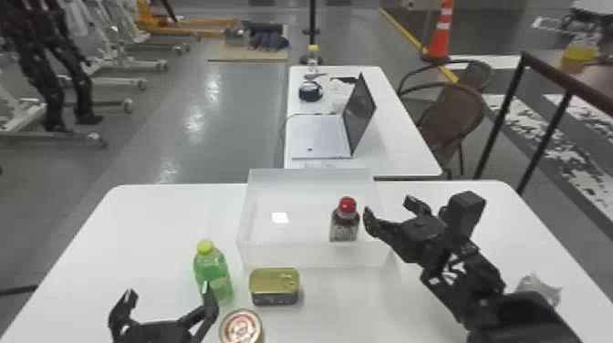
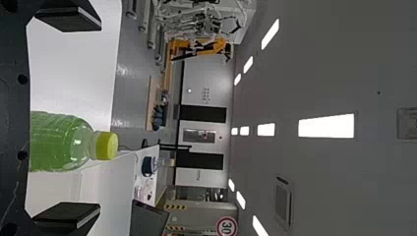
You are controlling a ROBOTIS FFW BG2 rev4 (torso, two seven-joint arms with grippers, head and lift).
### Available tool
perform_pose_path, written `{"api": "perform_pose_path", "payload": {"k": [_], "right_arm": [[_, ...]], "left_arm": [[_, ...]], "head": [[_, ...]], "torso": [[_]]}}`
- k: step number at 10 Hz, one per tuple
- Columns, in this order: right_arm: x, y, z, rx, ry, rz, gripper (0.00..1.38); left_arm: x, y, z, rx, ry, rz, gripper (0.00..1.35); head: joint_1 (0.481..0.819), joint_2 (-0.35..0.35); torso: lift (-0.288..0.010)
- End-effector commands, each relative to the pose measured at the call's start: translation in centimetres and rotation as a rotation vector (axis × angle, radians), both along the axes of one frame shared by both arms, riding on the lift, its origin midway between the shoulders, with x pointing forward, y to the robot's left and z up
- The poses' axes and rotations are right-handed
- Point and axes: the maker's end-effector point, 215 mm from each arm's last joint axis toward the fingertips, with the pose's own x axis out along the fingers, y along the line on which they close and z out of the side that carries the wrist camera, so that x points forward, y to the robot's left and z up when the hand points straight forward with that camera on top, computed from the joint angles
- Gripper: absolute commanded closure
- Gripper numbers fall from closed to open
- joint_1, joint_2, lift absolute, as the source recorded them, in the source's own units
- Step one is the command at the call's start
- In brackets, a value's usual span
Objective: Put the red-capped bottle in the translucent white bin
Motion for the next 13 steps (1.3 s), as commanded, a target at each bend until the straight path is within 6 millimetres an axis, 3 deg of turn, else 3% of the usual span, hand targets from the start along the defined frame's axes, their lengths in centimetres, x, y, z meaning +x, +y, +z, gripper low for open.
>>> {"api": "perform_pose_path", "payload": {"k": [1, 2, 4, 6, 10, 13], "right_arm": [[-3.0, -1.3, 0.3, 0.004, 0.013, -0.023, 0.18], [-5.0, -1.9, -0.9, 0.017, 0.041, -0.054, 0.18], [-10.1, -1.8, -5.7, 0.049, 0.156, -0.072, 0.18], [-13.0, -3.6, -8.7, 0.054, 0.228, -0.112, 0.18], [-16.1, -5.2, -10.3, 0.006, 0.248, -0.142, 0.18], [-16.6, -5.1, -10.0, 0.007, 0.240, -0.155, 0.18]], "left_arm": [[-0.2, 0.4, 0.5, 0.001, -0.003, 0.010, 0.02], [-0.4, 0.4, 0.3, 0.000, 0.002, 0.015, 0.02], [-0.9, 0.8, -0.4, 0.003, 0.019, 0.020, 0.02], [-2.4, 1.4, -1.8, 0.009, 0.062, 0.031, 0.02], [-3.1, 1.0, -2.6, 0.002, 0.082, 0.021, 0.02], [-3.5, 1.1, -2.7, -0.001, 0.085, 0.024, 0.02]], "head": [[0.549, 0.000], [0.549, 0.000], [0.549, 0.000], [0.549, 0.000], [0.549, 0.000], [0.549, 0.000]], "torso": [[-0.100], [-0.100], [-0.100], [-0.100], [-0.100], [-0.100]]}}
